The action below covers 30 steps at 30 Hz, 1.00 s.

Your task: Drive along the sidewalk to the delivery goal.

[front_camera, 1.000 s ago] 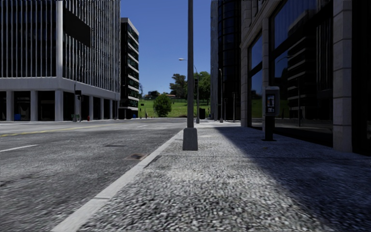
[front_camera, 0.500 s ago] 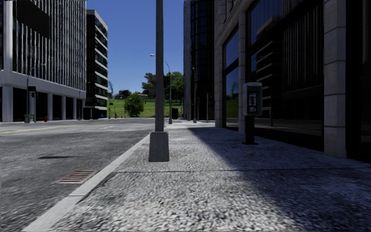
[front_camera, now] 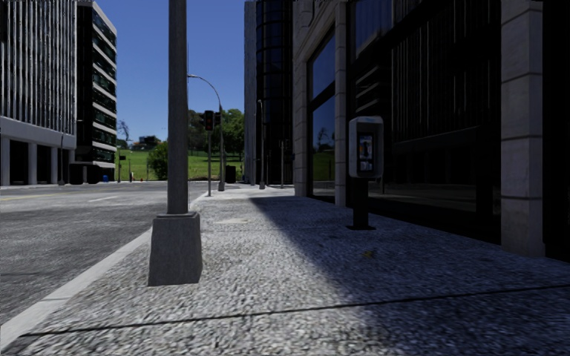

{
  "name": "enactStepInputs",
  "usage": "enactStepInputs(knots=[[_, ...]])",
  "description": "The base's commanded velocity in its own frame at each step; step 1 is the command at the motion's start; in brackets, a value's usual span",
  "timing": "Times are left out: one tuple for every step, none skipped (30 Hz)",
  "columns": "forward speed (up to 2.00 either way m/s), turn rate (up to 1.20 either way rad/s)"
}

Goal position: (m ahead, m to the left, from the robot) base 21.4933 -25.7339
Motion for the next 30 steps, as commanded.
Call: enactStepInputs(knots=[[2.0, -0.32], [2.0, -0.32], [2.0, -0.31], [2.0, -0.31], [2.0, -0.15], [2.0, 0.0], [2.0, 0.0], [2.0, 0.0], [2.0, 0.0], [2.0, 0.0], [2.0, 0.0], [2.0, 0.0], [2.0, 0.0], [2.0, 0.0], [2.0, 0.0], [2.0, 0.0], [2.0, 0.0], [2.0, 0.0], [2.0, 0.0], [2.0, 0.0], [2.0, 0.0], [2.0, 0.0], [2.0, 0.0], [2.0, 0.0], [2.0, 0.0], [2.0, 0.0], [2.0, 0.0], [2.0, 0.0], [2.0, 0.0], [2.0, 0.0]])
